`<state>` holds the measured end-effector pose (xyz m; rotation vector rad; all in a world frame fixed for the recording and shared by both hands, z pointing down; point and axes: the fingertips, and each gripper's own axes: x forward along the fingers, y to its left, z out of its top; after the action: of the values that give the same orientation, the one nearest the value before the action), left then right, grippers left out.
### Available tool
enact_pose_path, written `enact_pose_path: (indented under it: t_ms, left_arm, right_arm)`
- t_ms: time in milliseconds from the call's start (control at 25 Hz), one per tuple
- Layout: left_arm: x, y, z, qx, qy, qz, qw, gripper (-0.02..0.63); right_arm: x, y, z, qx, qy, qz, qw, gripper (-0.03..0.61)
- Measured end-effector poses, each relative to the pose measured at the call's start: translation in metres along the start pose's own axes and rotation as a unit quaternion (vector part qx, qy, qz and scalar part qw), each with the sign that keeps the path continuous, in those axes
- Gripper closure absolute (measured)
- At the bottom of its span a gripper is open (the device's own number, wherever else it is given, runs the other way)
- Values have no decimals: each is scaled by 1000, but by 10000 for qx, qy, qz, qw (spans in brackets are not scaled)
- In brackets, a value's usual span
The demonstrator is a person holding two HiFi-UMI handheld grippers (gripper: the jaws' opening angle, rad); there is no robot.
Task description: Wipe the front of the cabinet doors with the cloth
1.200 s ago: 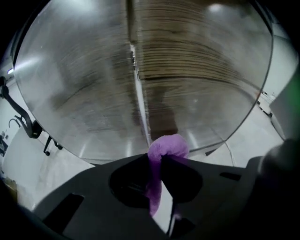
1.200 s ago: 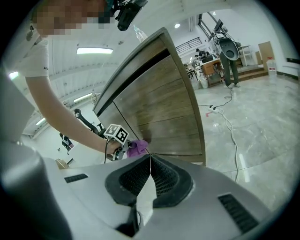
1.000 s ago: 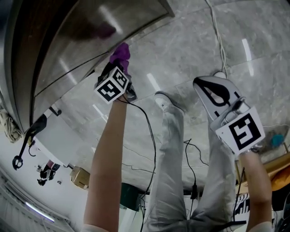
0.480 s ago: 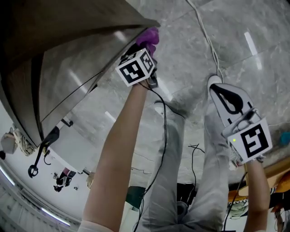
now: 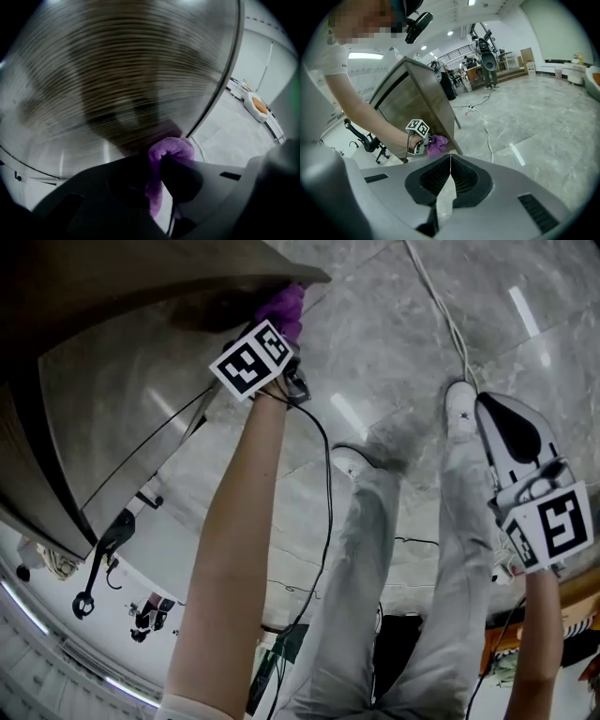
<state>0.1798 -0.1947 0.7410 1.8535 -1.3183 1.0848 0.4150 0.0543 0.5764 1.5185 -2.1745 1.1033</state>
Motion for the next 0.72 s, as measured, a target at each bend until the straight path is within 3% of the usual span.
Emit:
enact_pose_path:
  t_ms: [400,720]
  left_arm:
    - [-27,120,-42,-198,103,310,9993,555]
    - [-48,234,-85,-681,245,936,9930,555]
  right_arm:
    - [48,89,3,-250,11,266,9993,551]
    - [82,153,-20,-669,321,616,9953,551]
